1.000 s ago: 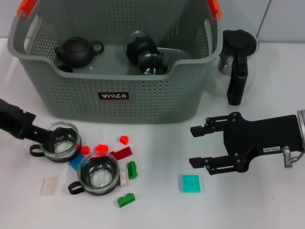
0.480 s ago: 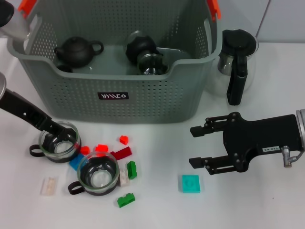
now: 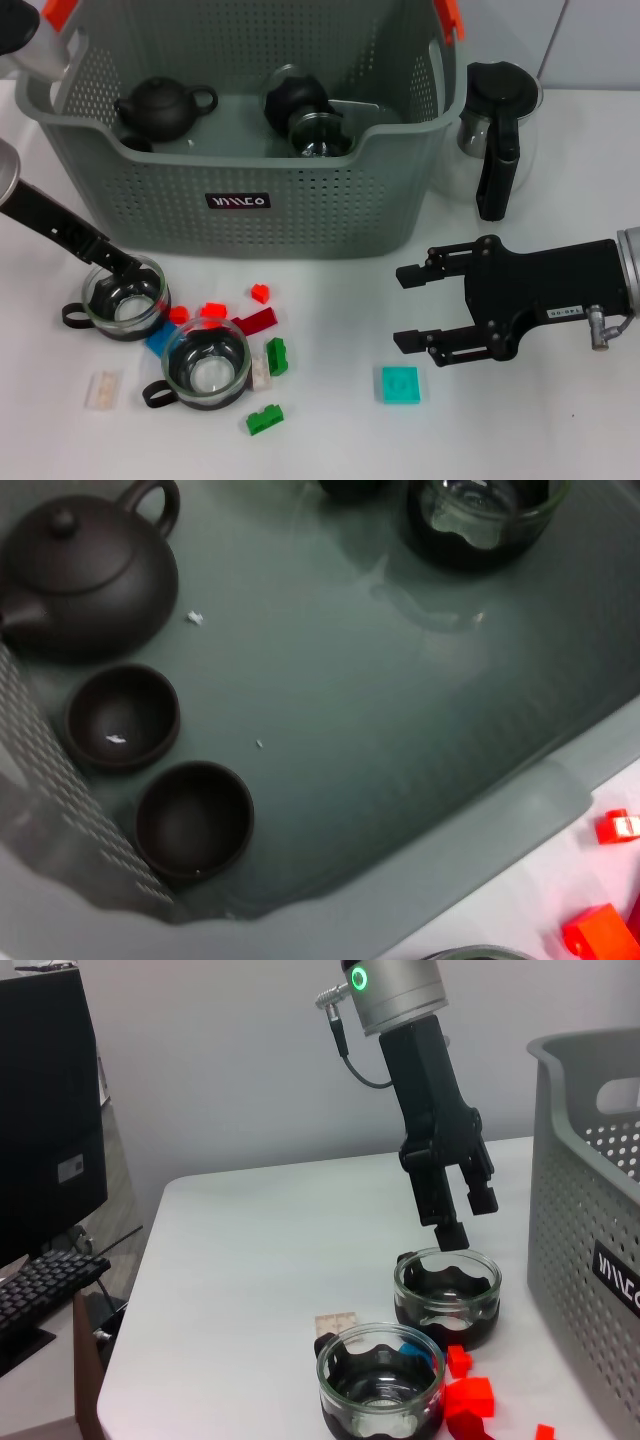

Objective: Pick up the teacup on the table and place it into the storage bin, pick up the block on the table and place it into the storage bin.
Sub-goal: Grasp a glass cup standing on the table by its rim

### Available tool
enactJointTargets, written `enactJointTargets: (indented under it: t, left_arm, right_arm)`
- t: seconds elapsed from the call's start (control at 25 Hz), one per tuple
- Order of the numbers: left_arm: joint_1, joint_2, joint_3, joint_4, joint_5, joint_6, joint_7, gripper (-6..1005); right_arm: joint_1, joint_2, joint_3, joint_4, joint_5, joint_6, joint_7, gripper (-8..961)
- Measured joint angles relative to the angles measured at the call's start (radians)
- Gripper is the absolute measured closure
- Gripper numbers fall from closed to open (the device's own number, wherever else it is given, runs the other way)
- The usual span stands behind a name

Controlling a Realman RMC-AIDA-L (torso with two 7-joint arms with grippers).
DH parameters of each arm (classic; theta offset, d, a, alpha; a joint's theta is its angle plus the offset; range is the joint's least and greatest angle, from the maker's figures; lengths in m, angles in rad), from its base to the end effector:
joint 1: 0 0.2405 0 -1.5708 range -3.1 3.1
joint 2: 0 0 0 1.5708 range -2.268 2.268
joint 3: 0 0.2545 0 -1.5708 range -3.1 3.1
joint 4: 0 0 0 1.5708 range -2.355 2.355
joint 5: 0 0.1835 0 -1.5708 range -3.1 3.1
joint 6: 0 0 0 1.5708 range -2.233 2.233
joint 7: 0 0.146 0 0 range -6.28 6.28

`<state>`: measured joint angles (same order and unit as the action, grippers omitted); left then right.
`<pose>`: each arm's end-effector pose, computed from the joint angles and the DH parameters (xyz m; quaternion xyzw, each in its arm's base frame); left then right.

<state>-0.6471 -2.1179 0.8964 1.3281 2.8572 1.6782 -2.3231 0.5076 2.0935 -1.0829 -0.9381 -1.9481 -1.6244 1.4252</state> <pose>-0.2371 0.3378 0.0586 -0.8731 -0.3923 0.1770 0.2291 0.1963 0.2930 -0.0191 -0.9856 0.0544 0.1585 0.0227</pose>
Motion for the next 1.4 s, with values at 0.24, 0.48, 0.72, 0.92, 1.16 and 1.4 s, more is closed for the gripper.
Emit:
enactJointTargets:
  t: [0.24,0.48,0.72,0.92,1.16,1.4]
  left_arm:
    - [-0.007,0.003,0.011,-0.047,0.002,-0.023,0.006,166]
    - [-0.010,0.009,0.029,-0.071,0.003,-0.049,0.006,165]
    - [-0.011,0.017,0.036,-0.109,0.005,-0.078,0.007,165]
    - [-0.012,0.025,0.038,-0.128,0.005,-0.090,0.012,167]
    - [-0.016,0.030,0.042,-0.145,0.006,-0.096,0.017,170]
    - [-0.025,0.042,0.045,-0.190,0.007,-0.143,0.018,171]
  right_arm:
    - [0.003,0.001,0.003,0.004,-0.012,0.003,0.003,222]
    - [0.004,0.001,0.000,0.009,-0.014,0.006,0.003,221]
    - [0.005,0.000,0.000,0.013,-0.015,0.006,0.001,221]
    - [0.005,0.000,-0.002,0.019,-0.015,0.006,-0.005,220]
    - [0.015,0.001,-0.003,0.027,-0.025,0.006,-0.007,222]
    - [0.022,0.002,-0.003,0.041,-0.026,0.006,-0.007,221]
